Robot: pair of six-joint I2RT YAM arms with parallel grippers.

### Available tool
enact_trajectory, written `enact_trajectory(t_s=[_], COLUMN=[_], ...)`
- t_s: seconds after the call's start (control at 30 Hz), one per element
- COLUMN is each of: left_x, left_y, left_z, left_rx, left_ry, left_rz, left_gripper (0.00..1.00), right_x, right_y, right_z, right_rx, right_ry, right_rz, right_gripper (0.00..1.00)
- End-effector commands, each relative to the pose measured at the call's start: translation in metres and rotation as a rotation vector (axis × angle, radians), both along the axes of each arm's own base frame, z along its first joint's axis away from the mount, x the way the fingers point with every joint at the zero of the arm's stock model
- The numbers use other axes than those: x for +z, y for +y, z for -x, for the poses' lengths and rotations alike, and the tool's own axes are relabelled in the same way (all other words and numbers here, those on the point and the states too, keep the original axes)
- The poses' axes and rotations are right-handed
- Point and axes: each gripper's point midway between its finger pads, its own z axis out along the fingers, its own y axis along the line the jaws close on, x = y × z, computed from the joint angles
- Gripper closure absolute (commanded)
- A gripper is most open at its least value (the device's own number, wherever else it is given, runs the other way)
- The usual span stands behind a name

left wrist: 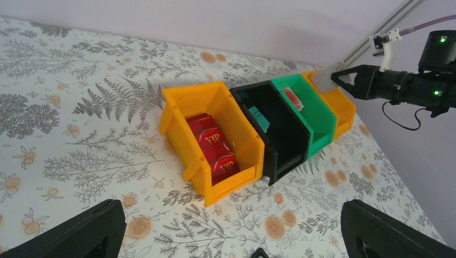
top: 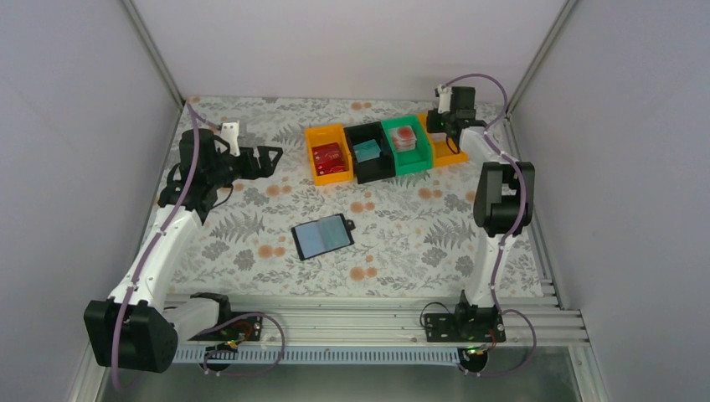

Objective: Take the credit cards out of the card holder

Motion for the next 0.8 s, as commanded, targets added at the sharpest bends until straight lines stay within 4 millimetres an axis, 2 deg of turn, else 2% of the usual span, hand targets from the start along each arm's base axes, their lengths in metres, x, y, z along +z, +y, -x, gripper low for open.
enact_trajectory(t_s=[0.0,0.07,0.3,0.47,0.67,0.77], left_x=[0.004,0.003,0.0,-0.006,-0.005,-0.005], left_y=[0.0,0.0,-0.001,0.0,-0.001,0.0], left_z=[-0.003,-0.003,-0.005,-0.005,-0.006,-0.006], left_rx=[-0.007,-0.008,-0.01,-0.008,-0.01,-0.009], left_ry=[-0.019,-0.017,-0.006,0.015,0.011,0.01], left_rz=[-0.004,-0.003,0.0,-0.002,-0.005,-0.005], left_gripper=[0.0,0.0,0.0,0.0,0.0,0.0], right_x=[0.017,0.013,-0.012,-0.036,-0.025,-0.03], right_y=[-0.045,-0.049,0.004,0.02,0.047,0.062], right_z=[-0.002,0.0,0.012,0.016,0.019,0.023], right_rx=[-0.237,-0.244,-0.017,0.047,0.149,0.184], right_ry=[-0.015,-0.003,0.044,0.116,0.12,0.148], right_rz=[0.171,0.196,0.083,0.036,-0.072,-0.12], right_gripper=[0.96,0.96,0.96,0.96,0.96,0.96])
